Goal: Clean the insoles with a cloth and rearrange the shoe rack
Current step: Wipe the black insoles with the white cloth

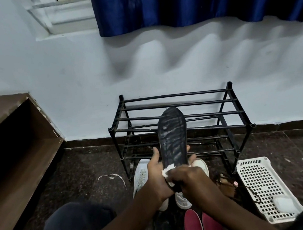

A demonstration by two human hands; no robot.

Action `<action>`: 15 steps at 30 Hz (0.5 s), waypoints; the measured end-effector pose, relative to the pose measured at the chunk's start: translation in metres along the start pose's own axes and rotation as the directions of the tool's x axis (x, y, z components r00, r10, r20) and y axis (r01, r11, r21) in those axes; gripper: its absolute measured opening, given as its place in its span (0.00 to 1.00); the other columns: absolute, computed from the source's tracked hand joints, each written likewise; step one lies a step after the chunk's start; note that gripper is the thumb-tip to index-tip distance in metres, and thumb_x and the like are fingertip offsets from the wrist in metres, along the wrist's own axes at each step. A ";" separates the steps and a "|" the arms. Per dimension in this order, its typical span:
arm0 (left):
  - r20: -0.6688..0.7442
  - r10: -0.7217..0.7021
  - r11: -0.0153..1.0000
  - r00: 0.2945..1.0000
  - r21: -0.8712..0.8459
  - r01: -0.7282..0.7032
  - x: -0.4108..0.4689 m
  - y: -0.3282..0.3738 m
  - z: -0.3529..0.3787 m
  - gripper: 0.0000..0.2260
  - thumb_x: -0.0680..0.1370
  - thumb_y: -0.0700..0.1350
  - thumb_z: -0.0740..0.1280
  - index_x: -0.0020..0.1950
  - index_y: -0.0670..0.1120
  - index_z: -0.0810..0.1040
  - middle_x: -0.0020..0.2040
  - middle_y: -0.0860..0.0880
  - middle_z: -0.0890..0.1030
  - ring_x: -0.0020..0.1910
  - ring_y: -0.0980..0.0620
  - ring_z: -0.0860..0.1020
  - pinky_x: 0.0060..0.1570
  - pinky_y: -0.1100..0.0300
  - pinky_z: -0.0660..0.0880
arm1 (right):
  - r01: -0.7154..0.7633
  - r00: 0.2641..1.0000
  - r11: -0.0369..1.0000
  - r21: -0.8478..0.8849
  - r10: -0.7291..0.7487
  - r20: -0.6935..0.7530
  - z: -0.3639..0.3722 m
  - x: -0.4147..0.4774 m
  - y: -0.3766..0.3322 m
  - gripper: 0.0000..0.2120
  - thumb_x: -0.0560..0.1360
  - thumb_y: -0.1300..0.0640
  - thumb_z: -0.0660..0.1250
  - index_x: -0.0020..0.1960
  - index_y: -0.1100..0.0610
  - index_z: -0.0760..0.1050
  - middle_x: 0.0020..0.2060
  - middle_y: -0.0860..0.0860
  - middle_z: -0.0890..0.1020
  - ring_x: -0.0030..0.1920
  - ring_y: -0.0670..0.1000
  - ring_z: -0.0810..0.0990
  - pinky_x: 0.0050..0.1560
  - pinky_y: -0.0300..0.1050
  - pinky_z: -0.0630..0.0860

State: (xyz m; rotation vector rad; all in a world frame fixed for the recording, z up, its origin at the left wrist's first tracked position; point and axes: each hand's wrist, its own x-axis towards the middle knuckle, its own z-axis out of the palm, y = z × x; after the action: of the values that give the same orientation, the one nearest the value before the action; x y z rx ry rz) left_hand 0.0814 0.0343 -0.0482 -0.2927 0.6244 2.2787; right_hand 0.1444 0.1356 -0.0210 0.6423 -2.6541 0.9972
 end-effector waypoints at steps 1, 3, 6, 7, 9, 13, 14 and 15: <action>-0.023 0.002 1.000 1.000 -0.004 -0.002 0.005 0.000 -0.003 0.34 0.78 0.65 0.52 0.69 0.37 0.71 0.69 0.39 0.71 0.56 0.36 0.78 0.54 0.41 0.76 | 0.015 1.000 1.000 -0.010 -0.015 0.025 0.002 0.001 0.006 0.11 0.60 0.69 0.65 0.38 0.58 0.81 0.34 0.52 0.82 0.36 0.45 0.78 0.38 0.36 0.75; -0.067 -0.038 0.999 0.997 0.020 0.039 0.015 -0.001 -0.009 0.32 0.79 0.63 0.53 0.68 0.37 0.72 0.67 0.39 0.73 0.59 0.38 0.77 0.56 0.44 0.75 | -0.020 0.998 0.993 -0.115 0.027 0.060 0.000 0.011 0.019 0.11 0.62 0.69 0.65 0.41 0.59 0.82 0.36 0.54 0.83 0.39 0.54 0.81 0.43 0.45 0.77; -0.055 -0.111 0.988 0.992 0.098 0.116 0.020 -0.004 -0.015 0.29 0.78 0.60 0.55 0.58 0.38 0.80 0.54 0.39 0.81 0.51 0.42 0.81 0.51 0.52 0.78 | -0.102 0.994 0.989 -0.104 0.099 -0.038 -0.002 0.030 0.042 0.10 0.62 0.66 0.66 0.39 0.57 0.83 0.35 0.52 0.84 0.36 0.51 0.82 0.34 0.43 0.77; -0.047 -0.116 0.988 0.992 0.096 0.120 0.022 -0.005 -0.017 0.28 0.77 0.59 0.55 0.55 0.38 0.82 0.51 0.39 0.82 0.48 0.42 0.82 0.48 0.53 0.79 | -0.132 0.990 0.988 -0.074 0.128 -0.053 -0.001 0.034 0.046 0.10 0.62 0.66 0.67 0.39 0.56 0.83 0.35 0.51 0.84 0.35 0.51 0.82 0.32 0.43 0.77; -0.044 -0.105 0.991 0.994 0.080 0.108 0.026 -0.002 -0.018 0.28 0.78 0.59 0.54 0.54 0.38 0.81 0.50 0.39 0.82 0.48 0.42 0.82 0.47 0.53 0.80 | -0.100 0.994 0.992 -0.082 0.097 -0.049 0.004 0.034 0.051 0.10 0.61 0.66 0.68 0.38 0.55 0.83 0.34 0.50 0.84 0.34 0.50 0.82 0.30 0.42 0.77; -0.044 -0.003 0.999 0.999 0.035 0.004 0.033 0.011 -0.021 0.29 0.79 0.61 0.52 0.65 0.39 0.76 0.64 0.40 0.76 0.59 0.37 0.77 0.62 0.44 0.72 | 0.051 0.997 0.999 -0.006 -0.051 0.057 0.011 0.020 0.038 0.09 0.61 0.65 0.63 0.35 0.56 0.81 0.33 0.50 0.83 0.34 0.49 0.81 0.29 0.41 0.75; -0.042 0.022 1.000 0.999 0.007 -0.022 0.033 0.012 -0.022 0.28 0.80 0.60 0.52 0.64 0.40 0.76 0.66 0.40 0.75 0.58 0.36 0.77 0.62 0.42 0.71 | 0.084 0.994 0.996 0.010 -0.085 0.066 0.011 0.018 0.037 0.11 0.61 0.64 0.61 0.35 0.57 0.81 0.33 0.50 0.83 0.34 0.49 0.82 0.30 0.41 0.76; -0.030 0.039 0.999 0.999 -0.015 -0.039 0.033 0.013 -0.021 0.28 0.80 0.60 0.52 0.65 0.40 0.76 0.67 0.40 0.74 0.57 0.36 0.78 0.61 0.41 0.70 | 0.106 0.991 0.994 0.014 -0.106 0.084 0.012 0.017 0.038 0.11 0.61 0.64 0.61 0.36 0.57 0.81 0.34 0.50 0.84 0.35 0.50 0.82 0.31 0.41 0.77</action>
State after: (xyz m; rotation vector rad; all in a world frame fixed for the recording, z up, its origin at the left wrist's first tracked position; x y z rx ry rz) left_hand 0.0496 0.0352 -0.0739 -0.3255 0.6330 2.3212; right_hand 0.1102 0.1478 -0.0453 0.8357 -2.6565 0.9736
